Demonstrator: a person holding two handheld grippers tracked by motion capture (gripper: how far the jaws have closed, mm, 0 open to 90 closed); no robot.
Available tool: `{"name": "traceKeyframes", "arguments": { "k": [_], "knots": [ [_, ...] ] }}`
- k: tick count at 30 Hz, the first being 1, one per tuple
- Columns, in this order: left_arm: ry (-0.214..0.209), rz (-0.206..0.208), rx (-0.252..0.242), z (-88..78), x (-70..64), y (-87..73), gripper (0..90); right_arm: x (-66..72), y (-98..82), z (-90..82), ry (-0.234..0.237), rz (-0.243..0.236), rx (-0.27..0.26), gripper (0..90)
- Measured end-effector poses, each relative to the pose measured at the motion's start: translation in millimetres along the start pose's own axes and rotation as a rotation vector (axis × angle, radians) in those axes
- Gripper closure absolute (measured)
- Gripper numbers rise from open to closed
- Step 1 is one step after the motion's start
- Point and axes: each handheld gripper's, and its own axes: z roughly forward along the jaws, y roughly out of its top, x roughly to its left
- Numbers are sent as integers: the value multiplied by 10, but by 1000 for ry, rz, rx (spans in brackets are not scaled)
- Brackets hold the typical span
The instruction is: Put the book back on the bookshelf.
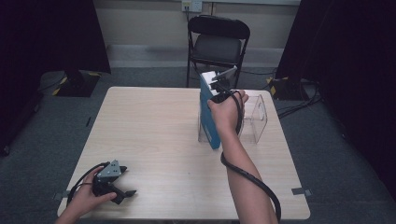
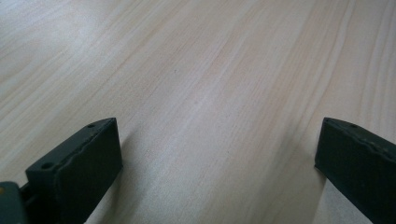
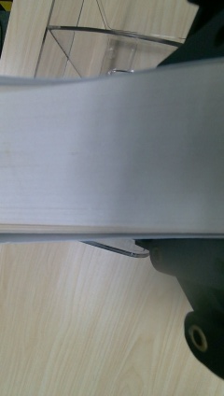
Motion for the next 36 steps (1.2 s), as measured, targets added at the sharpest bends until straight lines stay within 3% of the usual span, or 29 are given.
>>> {"name": "traceKeyframes", "arguments": {
  "k": [26, 28, 36],
  "knots": [
    [2, 9, 8, -8, 7, 3, 0, -90, -106, -39, 83, -3, -88, 310],
    [2, 8, 8, -7, 7, 3, 0, -126, -120, -50, 117, 9, -90, 299],
    [1, 5, 7, -7, 5, 2, 0, -171, -180, -111, 140, -22, -98, 245]
  ]
}}
